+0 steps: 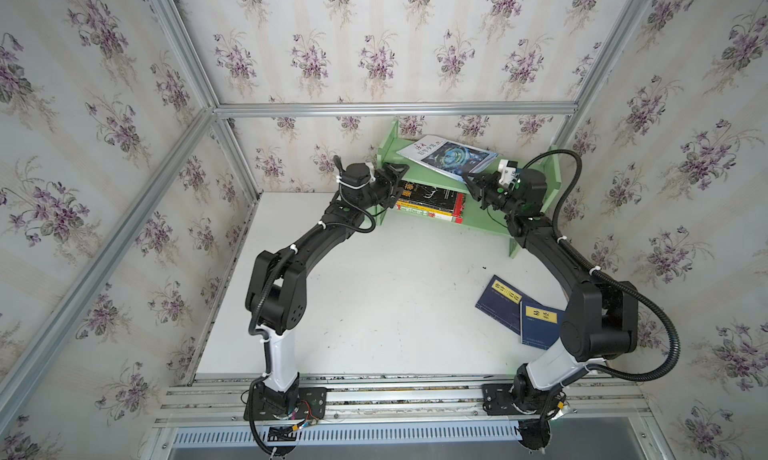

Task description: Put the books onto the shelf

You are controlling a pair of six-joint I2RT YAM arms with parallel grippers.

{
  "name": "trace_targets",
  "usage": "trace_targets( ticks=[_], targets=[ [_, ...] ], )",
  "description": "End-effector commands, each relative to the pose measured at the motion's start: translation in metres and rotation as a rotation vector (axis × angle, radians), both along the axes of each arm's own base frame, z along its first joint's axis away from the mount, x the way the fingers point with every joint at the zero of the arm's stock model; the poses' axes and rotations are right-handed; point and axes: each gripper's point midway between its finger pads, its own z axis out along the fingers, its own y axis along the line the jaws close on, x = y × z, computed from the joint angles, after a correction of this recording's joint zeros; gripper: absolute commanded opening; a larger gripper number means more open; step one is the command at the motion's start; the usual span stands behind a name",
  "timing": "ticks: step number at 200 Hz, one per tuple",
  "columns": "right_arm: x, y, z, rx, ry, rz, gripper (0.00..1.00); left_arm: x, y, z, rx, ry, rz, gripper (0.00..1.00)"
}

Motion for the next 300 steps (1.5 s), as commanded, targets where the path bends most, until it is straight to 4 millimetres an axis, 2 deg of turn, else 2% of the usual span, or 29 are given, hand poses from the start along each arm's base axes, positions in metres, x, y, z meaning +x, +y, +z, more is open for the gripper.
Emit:
trace_targets(
  ticks=[1, 30, 52, 77, 103, 151, 190, 229, 259, 300],
  targets=[
    [-0.015, 0.016, -0.001, -0.056, 0.015, 0.185, 0.02, -0.026, 0.015, 0.003, 0.114, -0.072, -0.075, 0.88],
    [-0.015, 0.026, 0.001, -0.036, 0.02, 0.326, 0.01, -0.04, 0.054, -0.001, 0.178, -0.093, -0.029, 0.9],
    [-0.009, 0.028, -0.003, -0.029, 0.027, 0.356, 0.01, -0.045, 0.08, -0.008, 0.21, -0.087, 0.017, 0.9],
    [0.001, 0.027, -0.012, -0.032, 0.047, 0.359, 0.0, -0.051, 0.099, -0.011, 0.232, -0.088, 0.049, 0.91],
    [0.008, 0.024, -0.011, -0.04, 0.041, 0.347, 0.0, -0.055, 0.107, -0.013, 0.246, -0.089, 0.058, 0.92],
    [0.003, 0.014, -0.009, -0.091, 0.057, 0.379, 0.01, -0.047, 0.103, -0.015, 0.271, -0.099, 0.034, 0.93],
    [0.001, 0.011, -0.017, -0.112, 0.082, 0.382, 0.01, -0.024, 0.095, -0.005, 0.284, -0.135, 0.019, 0.99],
    [0.013, 0.006, -0.02, -0.115, 0.079, 0.33, 0.0, 0.002, 0.081, 0.005, 0.286, -0.161, 0.009, 0.99],
    [0.024, 0.0, -0.014, -0.099, 0.052, 0.272, 0.0, 0.018, 0.066, -0.009, 0.276, -0.12, -0.007, 0.99],
    [0.032, -0.001, -0.017, -0.076, 0.059, 0.259, 0.0, 0.031, 0.061, -0.018, 0.271, -0.095, 0.017, 0.99]
  ],
)
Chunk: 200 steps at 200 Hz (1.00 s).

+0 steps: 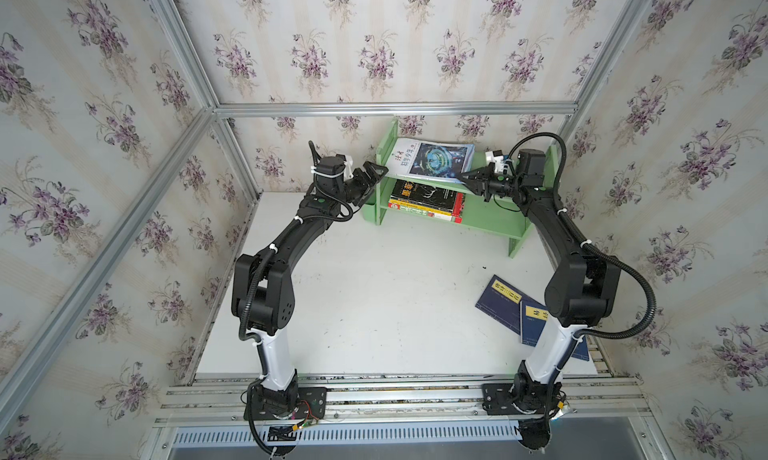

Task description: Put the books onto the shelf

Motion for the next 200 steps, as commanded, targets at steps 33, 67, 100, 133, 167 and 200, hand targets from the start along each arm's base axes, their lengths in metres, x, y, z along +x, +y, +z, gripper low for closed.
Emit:
trace_targets(
  ticks=[33, 67, 100, 133, 167, 200],
  targets=[
    [0.011, -0.001, 0.001, 0.012, -0.039, -0.004, 0.0, 0.015, 0.002, 0.001, 0.008, -0.008, 0.05, 0.99],
    [0.008, 0.002, -0.004, 0.019, -0.032, 0.027, 0.0, 0.027, 0.002, -0.005, 0.019, 0.0, 0.071, 0.99],
    [0.007, 0.003, -0.008, 0.019, -0.025, 0.04, 0.0, 0.036, 0.002, -0.012, 0.032, 0.018, 0.105, 0.99],
    [0.003, 0.005, -0.008, 0.022, -0.029, 0.057, 0.0, 0.038, 0.001, -0.016, 0.031, 0.028, 0.115, 0.99],
    [0.002, 0.003, -0.013, 0.011, -0.019, 0.04, 0.0, 0.041, 0.0, -0.02, 0.025, 0.043, 0.115, 0.99],
    [0.007, 0.001, -0.019, 0.015, -0.009, 0.017, 0.0, 0.044, 0.001, -0.035, 0.043, 0.087, 0.14, 0.99]
  ],
)
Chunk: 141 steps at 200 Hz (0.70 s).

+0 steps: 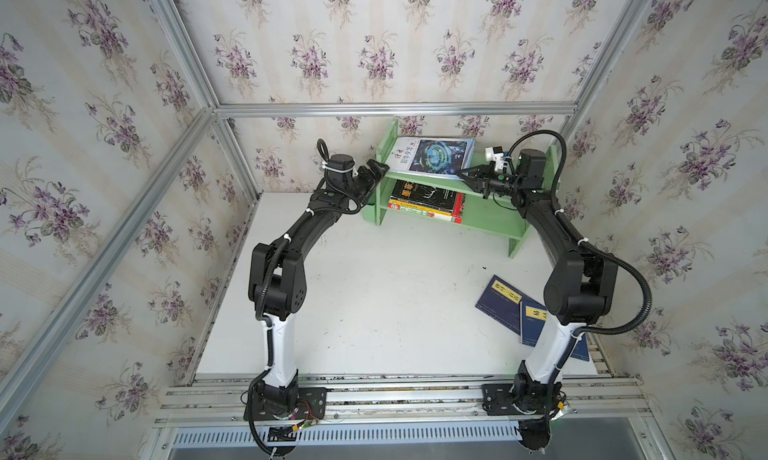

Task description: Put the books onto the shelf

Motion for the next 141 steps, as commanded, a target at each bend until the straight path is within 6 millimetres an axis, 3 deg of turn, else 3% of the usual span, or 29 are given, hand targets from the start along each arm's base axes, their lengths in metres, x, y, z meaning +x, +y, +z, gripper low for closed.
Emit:
trace_targets(
  ticks=[1, 26, 76, 103, 141],
  targets=[
    [0.003, -0.002, -0.022, -0.006, 0.077, -0.029, 0.0, 0.003, 0.004, -0.007, 0.01, 0.026, 0.035, 0.99],
    [0.004, -0.002, -0.022, -0.001, 0.075, -0.027, 0.0, 0.002, 0.006, -0.02, 0.021, 0.071, 0.058, 0.99],
    [0.0, -0.003, -0.028, -0.027, 0.093, -0.034, 0.02, 0.001, 0.012, -0.027, 0.046, 0.089, 0.089, 0.99],
    [0.001, -0.005, -0.029, -0.04, 0.098, -0.057, 0.12, 0.002, 0.013, -0.043, 0.065, 0.123, 0.093, 0.99],
    [0.002, -0.02, -0.039, -0.139, 0.148, -0.152, 0.4, -0.004, 0.014, -0.066, 0.08, 0.175, 0.097, 0.99]
  ],
)
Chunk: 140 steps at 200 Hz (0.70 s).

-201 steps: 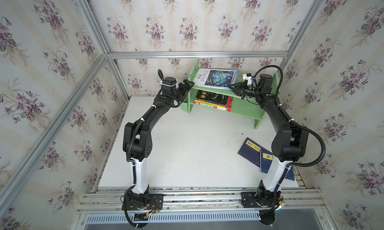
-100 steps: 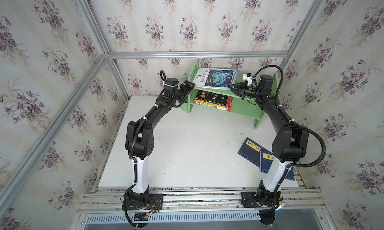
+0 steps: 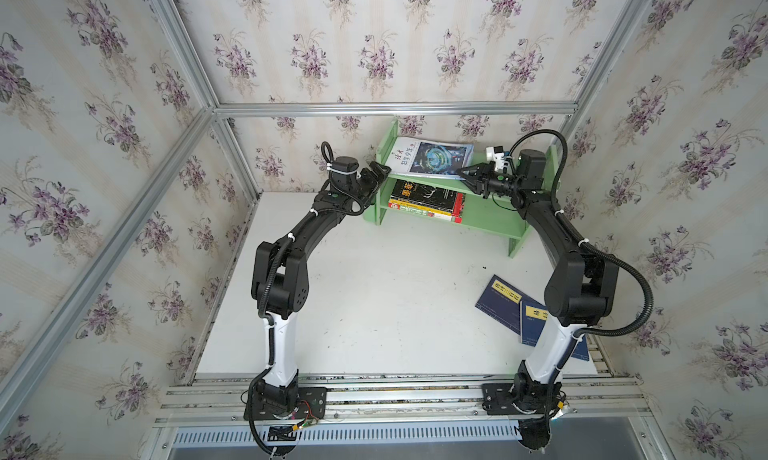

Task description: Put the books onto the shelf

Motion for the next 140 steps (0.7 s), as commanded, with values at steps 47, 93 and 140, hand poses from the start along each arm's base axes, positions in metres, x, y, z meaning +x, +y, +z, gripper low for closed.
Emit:
trace_targets(
  ticks=[47, 93, 140],
  targets=[
    [-0.005, -0.027, -0.04, -0.214, 0.18, -0.155, 0.49, -0.008, 0.014, -0.053, 0.067, 0.158, 0.055, 0.99],
    [-0.002, -0.032, -0.039, -0.247, 0.177, -0.18, 0.47, -0.008, 0.011, -0.051, 0.054, 0.161, 0.043, 0.99],
    [-0.002, -0.026, -0.039, -0.255, 0.17, -0.163, 0.42, -0.008, 0.009, -0.045, 0.043, 0.151, 0.034, 0.99]
  ],
)
